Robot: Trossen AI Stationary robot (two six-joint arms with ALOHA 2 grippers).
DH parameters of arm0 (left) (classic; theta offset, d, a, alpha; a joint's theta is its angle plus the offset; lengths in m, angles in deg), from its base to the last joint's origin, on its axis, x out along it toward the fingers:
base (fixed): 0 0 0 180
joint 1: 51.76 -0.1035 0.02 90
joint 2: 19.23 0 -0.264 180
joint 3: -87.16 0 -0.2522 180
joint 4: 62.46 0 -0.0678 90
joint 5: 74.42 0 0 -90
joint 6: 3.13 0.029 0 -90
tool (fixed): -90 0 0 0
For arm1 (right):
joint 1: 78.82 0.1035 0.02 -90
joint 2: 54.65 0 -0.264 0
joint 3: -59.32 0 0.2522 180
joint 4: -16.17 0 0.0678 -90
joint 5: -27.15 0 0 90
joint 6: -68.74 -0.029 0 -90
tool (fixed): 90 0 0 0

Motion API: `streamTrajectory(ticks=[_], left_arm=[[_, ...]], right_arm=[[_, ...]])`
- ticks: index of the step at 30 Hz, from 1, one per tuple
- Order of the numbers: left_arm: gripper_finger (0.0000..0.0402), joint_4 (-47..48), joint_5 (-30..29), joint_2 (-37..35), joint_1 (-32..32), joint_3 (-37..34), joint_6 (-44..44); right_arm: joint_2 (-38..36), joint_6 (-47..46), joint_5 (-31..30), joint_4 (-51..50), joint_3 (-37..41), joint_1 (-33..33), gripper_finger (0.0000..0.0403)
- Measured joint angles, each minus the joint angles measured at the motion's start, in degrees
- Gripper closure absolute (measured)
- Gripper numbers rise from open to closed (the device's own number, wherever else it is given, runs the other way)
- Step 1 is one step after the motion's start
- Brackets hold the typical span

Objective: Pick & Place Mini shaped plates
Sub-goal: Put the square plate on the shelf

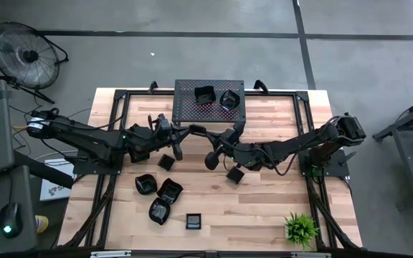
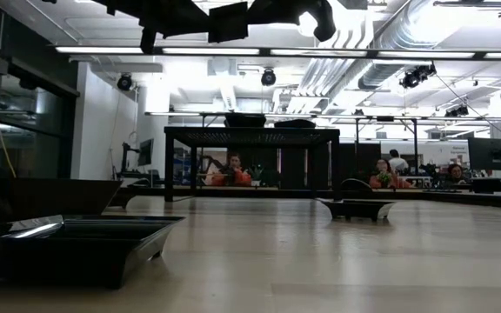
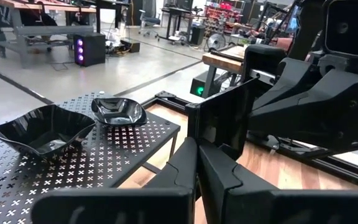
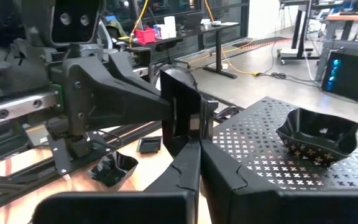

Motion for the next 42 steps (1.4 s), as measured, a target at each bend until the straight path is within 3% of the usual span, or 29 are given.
streamTrajectory(ticks=[12,18,28,36,42], left_arm=[[0.0401,0.13,0.36,-0.18,-0.02,0.0,-0.01],[0.0401,8.47,3.2,-4.02,-4.62,0.0,-5.45],[0.0401,26.89,25.44,-9.15,-25.02,-0.04,-15.57],[0.0402,29.32,40.74,-6.84,-42.21,-0.03,-20.62],[0.0401,29.05,49.96,-4.07,-50.45,-0.02,-25.25]], right_arm=[[0.0,-4.29,1.81,-0.07,0.0,-0.29,0.0289],[-2.01,-5.69,1.71,-3.26,0.0,0.19,0.0262],[-8.4,-12.42,1.65,-13.59,-0.02,1.85,0.026],[-11.81,-15.2,3.48,-19.53,-0.02,4.15,0.026],[-12.78,-15.07,4.62,-22.74,-0.02,5.38,0.026]])
